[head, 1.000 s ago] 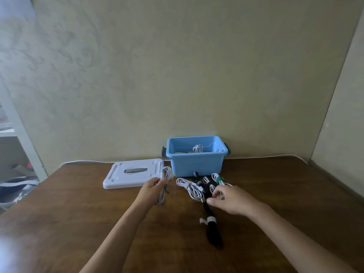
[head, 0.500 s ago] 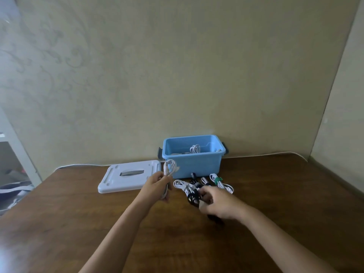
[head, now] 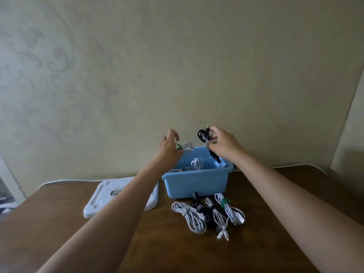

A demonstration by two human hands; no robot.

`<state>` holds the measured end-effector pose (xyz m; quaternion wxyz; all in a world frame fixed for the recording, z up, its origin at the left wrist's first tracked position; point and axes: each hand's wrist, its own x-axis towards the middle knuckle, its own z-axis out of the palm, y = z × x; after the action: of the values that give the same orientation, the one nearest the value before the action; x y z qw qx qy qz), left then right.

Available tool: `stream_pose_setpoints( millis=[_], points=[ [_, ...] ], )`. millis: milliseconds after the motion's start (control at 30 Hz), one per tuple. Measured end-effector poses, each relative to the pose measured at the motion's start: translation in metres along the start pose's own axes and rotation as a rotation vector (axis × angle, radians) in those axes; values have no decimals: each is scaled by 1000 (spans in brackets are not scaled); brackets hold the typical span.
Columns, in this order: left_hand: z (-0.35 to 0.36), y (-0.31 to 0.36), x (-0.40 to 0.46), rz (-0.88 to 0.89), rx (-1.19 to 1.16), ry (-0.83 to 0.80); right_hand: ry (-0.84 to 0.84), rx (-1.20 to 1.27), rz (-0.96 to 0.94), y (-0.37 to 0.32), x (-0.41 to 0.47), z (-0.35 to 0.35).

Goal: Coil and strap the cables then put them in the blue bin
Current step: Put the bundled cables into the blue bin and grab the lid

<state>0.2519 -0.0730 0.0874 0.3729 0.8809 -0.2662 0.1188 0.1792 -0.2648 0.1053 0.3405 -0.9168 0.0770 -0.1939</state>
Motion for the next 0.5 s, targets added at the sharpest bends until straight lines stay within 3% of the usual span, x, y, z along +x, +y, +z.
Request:
stream_pose_setpoints(
  millis=[133, 267, 367, 500],
  points=[
    [33, -23, 12, -61, 328, -266, -317, -255, 20, 21, 22, 21],
    [39, -34, 15, -79, 420, -407, -373, -350, -47, 45, 20, 35],
    [31, -27, 13, -49, 454, -483, -285, -300, -99, 52, 7, 36],
    [23, -29, 1, -15, 466, -374, 9, -146, -258, 45, -37, 28]
  ],
)
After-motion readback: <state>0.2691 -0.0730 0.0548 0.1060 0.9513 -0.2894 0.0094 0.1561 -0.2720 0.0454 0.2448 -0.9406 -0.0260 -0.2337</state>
